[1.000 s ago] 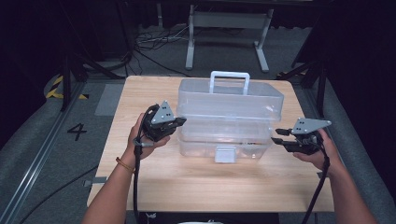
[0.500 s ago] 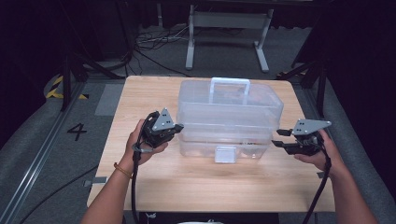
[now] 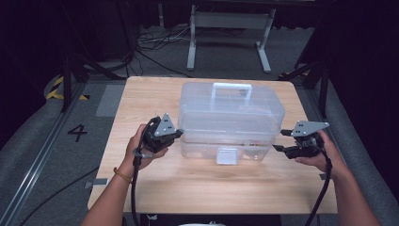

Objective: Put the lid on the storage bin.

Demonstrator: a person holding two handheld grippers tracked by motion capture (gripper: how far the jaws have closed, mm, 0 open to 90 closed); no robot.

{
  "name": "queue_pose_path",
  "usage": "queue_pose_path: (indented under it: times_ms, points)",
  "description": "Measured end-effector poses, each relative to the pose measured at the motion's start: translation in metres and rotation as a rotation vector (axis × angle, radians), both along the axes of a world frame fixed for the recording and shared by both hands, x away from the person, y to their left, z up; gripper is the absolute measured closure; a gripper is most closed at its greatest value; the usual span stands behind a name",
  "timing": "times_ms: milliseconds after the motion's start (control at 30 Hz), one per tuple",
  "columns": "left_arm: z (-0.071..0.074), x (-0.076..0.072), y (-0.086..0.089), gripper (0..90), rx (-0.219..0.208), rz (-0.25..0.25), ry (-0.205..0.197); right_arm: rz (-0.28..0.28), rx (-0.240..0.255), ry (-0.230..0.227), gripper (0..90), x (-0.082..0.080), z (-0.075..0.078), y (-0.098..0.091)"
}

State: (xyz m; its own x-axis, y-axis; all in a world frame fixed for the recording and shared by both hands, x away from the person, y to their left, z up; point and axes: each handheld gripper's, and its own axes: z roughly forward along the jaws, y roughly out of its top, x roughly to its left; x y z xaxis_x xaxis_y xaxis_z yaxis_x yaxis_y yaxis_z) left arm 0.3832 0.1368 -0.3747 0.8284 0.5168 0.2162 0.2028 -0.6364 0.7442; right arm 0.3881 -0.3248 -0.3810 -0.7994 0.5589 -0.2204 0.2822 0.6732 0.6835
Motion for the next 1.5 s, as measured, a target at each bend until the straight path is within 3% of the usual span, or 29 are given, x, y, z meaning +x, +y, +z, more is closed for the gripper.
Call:
queue_pose_path:
  times_ms: [367, 633, 900, 1233, 1367, 1500]
  points:
    - [-0.012, -0.002, 0.003, 90.0, 0.049, 0.026, 0.016, 0.006, 0.003, 0.023, 27.7, 0.002, -0.004, 0.005]
    - [-0.021, -0.002, 0.007, 90.0, 0.076, 0.050, 0.024, 0.016, -0.009, 0.042, 26.8, 0.001, -0.007, 0.010]
    - [-0.024, -0.002, 0.009, 90.0, 0.056, 0.057, 0.015, 0.020, -0.030, 0.047, 27.4, 0.002, -0.013, 0.015]
    - [-0.033, -0.004, 0.008, 85.8, 0.085, 0.064, 0.029, 0.020, -0.015, 0.043, 27.3, 0.002, -0.013, 0.014]
    - [-0.035, -0.003, 0.007, 84.0, 0.096, 0.059, 0.042, 0.021, -0.067, 0.038, 27.7, 0.001, -0.016, 0.017]
    - [-0.038, -0.003, 0.005, 81.5, 0.102, 0.054, 0.048, 0.018, -0.069, 0.029, 28.0, 0.001, -0.016, 0.018]
